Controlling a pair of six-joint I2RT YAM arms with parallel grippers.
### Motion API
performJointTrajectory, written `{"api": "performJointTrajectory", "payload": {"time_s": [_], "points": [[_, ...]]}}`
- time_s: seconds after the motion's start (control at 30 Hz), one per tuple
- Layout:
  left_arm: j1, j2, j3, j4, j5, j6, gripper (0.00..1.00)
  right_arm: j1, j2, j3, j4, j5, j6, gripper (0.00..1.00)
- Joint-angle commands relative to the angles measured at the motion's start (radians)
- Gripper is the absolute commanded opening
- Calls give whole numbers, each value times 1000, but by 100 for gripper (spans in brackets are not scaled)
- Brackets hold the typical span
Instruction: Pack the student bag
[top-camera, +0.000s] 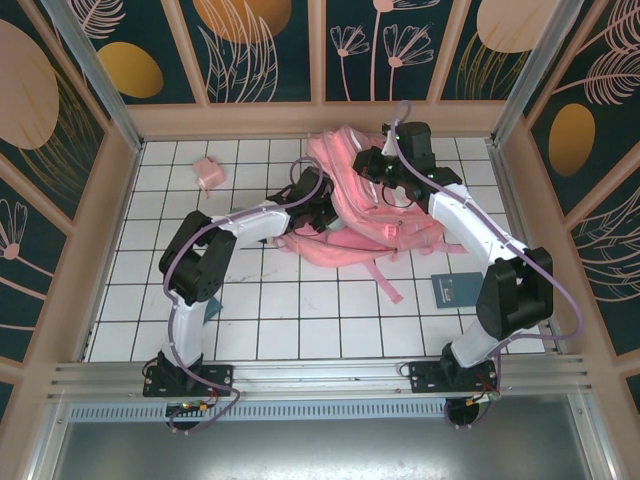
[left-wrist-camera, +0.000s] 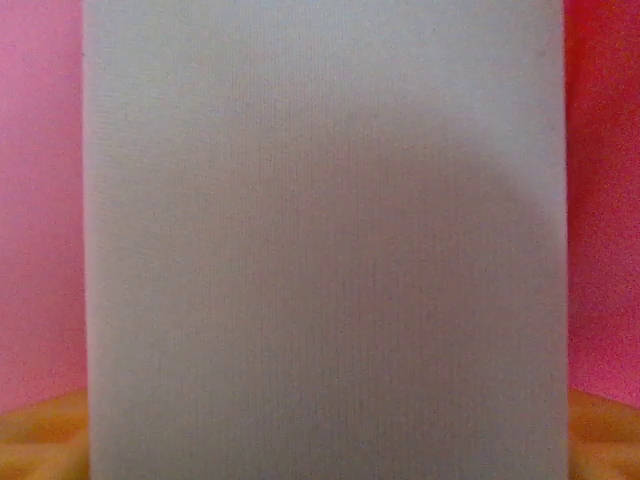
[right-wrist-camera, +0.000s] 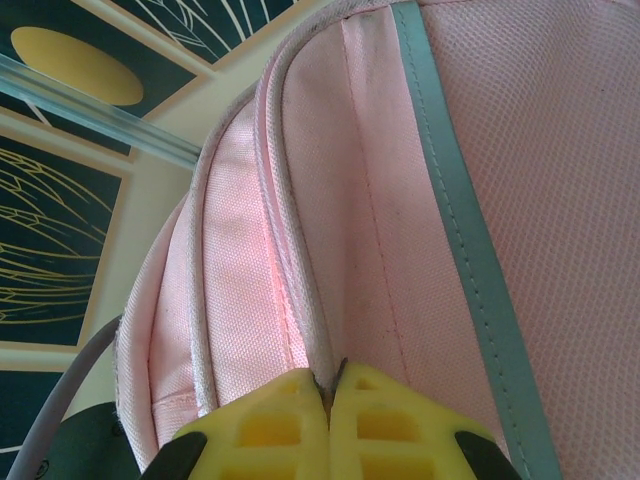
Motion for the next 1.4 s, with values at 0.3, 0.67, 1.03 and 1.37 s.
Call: {"api": "performJointTrajectory", "payload": {"time_s": [0.3, 0.67, 1.03, 1.37], "points": [[-4, -88, -4, -112, -39, 22, 97, -11, -56, 10, 88, -8, 3, 0], [2, -280, -83, -277, -201, 131, 98, -23, -58, 1, 21, 56, -28, 21], [51, -511, -258, -352, -319, 263, 97, -34, -257, -177, -94, 334, 1, 58], [50, -603, -307, -273, -212, 360, 95, -162, -577, -546, -317, 566, 147, 37]]}}
